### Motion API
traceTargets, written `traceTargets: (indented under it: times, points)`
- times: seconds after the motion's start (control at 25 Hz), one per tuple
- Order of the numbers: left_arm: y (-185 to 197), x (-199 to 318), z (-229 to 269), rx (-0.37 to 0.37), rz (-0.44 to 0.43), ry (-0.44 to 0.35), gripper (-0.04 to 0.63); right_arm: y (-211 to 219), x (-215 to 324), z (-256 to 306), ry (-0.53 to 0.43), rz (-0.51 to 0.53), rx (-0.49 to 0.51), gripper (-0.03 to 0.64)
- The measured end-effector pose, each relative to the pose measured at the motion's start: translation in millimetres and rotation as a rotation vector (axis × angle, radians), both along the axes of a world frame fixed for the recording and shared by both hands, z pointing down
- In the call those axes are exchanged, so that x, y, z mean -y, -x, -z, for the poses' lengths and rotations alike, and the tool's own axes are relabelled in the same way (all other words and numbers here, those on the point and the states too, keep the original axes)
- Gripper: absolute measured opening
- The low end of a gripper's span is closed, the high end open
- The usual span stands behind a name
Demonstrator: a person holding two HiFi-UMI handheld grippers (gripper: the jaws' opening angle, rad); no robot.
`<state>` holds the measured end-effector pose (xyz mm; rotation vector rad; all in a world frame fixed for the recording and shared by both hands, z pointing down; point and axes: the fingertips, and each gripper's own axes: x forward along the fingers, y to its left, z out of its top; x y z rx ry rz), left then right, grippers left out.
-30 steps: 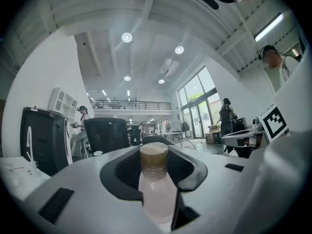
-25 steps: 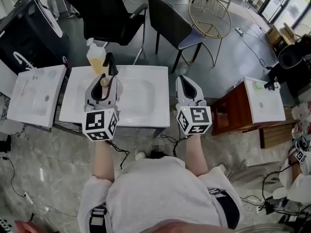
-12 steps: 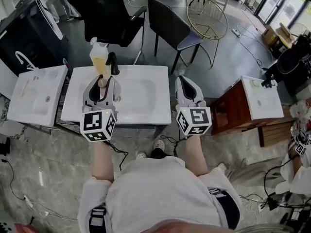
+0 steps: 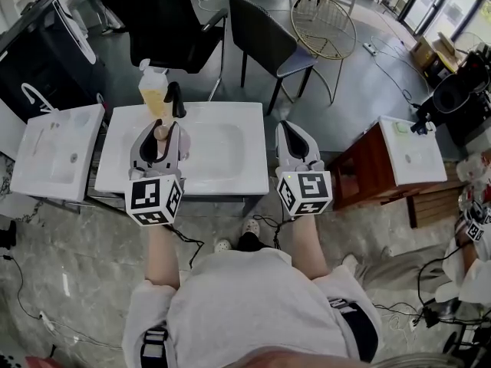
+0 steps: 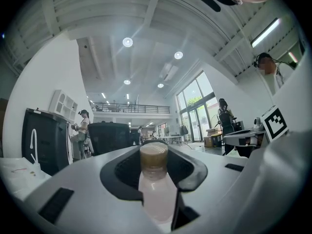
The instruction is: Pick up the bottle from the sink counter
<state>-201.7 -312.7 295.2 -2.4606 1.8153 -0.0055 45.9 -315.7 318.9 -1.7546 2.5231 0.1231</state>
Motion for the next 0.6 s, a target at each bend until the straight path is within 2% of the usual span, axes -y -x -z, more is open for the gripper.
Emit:
traceTargets:
  times: [0.6]
  points:
    - [0.8, 6.8, 2.3, 0.013, -0.008, -0.014, 0.137, 2.8, 5.2, 1.4, -0.009, -0.005, -0.004, 0.011]
